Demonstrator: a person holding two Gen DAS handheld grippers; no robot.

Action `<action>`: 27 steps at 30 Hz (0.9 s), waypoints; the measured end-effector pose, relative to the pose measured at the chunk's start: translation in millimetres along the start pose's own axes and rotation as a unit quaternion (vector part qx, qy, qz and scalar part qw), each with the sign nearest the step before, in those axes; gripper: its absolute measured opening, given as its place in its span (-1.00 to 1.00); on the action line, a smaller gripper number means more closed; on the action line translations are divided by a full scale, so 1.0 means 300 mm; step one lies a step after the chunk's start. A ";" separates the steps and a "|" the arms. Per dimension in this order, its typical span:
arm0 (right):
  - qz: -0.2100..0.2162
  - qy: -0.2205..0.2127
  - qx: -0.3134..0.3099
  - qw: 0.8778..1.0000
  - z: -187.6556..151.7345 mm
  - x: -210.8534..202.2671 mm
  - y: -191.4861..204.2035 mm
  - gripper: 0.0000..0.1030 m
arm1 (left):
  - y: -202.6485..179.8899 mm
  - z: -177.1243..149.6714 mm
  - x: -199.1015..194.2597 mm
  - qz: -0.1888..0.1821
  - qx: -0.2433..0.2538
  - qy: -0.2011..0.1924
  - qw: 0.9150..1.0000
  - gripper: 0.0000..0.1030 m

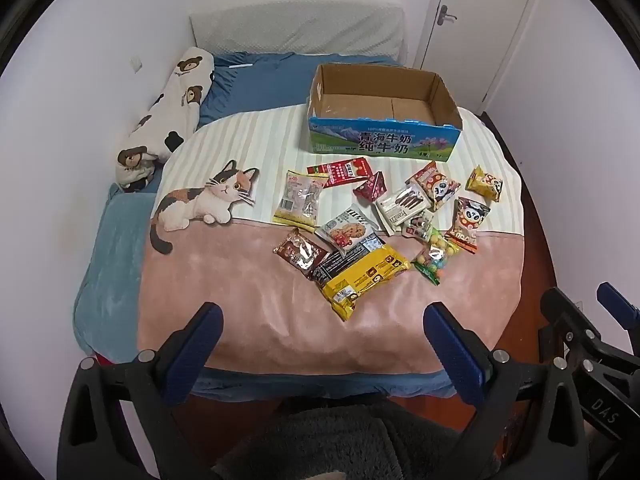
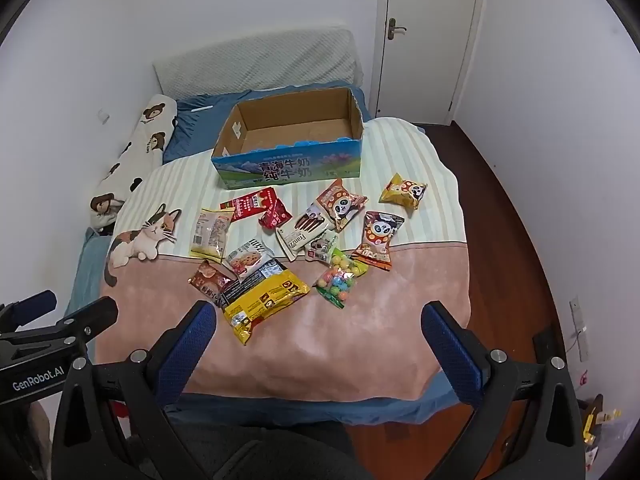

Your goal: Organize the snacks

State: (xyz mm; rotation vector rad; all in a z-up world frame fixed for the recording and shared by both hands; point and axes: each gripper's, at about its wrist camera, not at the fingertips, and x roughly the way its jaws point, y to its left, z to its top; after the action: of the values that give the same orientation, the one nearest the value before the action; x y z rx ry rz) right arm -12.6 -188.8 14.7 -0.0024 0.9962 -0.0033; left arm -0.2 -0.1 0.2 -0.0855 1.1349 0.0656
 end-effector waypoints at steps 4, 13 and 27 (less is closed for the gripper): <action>-0.005 -0.005 -0.001 1.000 -0.002 -0.015 0.002 1.00 | -0.001 0.000 0.004 0.002 0.000 0.001 1.000 1.00; 0.000 -0.013 -0.002 1.000 -0.015 -0.050 0.010 1.00 | 0.008 -0.002 0.004 0.001 0.000 -0.004 1.000 1.00; 0.000 -0.023 -0.001 1.000 -0.021 -0.058 0.010 1.00 | 0.039 -0.012 -0.052 0.005 0.004 -0.012 1.000 1.00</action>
State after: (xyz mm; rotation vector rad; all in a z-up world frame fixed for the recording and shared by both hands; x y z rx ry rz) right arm -27.2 -185.7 25.9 -0.0047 0.9508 -0.0020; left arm -11.3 11.1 12.5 -0.0725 1.1112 0.0706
